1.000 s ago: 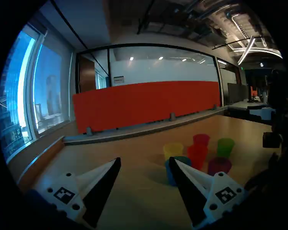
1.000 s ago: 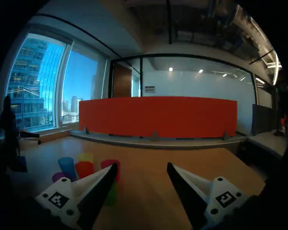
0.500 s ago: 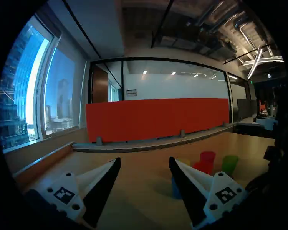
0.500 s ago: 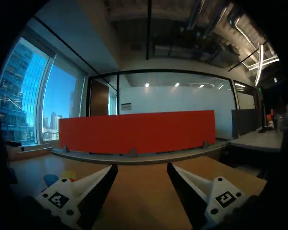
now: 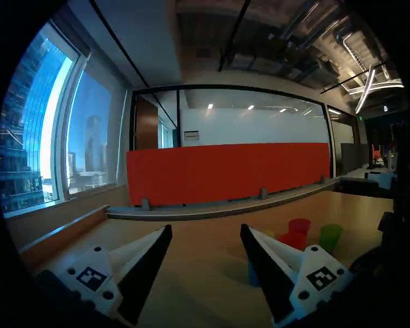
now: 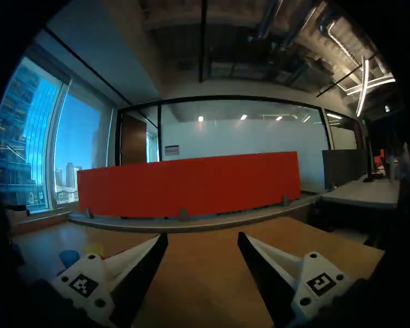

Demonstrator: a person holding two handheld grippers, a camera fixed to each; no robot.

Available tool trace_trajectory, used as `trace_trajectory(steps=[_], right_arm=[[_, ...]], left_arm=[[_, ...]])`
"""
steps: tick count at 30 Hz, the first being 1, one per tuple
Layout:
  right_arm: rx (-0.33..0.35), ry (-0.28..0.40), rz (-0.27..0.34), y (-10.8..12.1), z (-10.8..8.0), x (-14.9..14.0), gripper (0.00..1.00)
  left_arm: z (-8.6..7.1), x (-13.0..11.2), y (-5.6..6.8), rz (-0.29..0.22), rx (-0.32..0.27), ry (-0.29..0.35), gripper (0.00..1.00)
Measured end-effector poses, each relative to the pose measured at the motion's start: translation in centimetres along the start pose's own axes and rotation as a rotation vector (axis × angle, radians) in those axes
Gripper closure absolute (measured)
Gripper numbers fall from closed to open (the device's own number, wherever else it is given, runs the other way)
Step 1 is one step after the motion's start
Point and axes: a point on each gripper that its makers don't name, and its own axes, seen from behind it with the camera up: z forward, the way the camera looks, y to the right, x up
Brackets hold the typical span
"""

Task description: Pour water

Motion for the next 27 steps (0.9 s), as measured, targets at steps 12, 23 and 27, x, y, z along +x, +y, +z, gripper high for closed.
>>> trace_trajectory(steps=[12,23,27], right_arm=[[0.015,0.003,-0.048,-0.9,-0.2,0.7,0.01],[0.005,-0.041,-0.083,-1.0,-0.8,-0.6,0.01],[-0.003,-0.052,-0.084,-1.1,-0.8,-1.0,0.01]], left_arm=[[0.0,-0.6,-0.5,0.015,0.063,0.013,0.07],[-0.3,-3.3,-2.0,0.005,0.119,0.007,0.07],[-0.1,-4.2,-2.1,-0.009,0.122,0.005,0.08]])
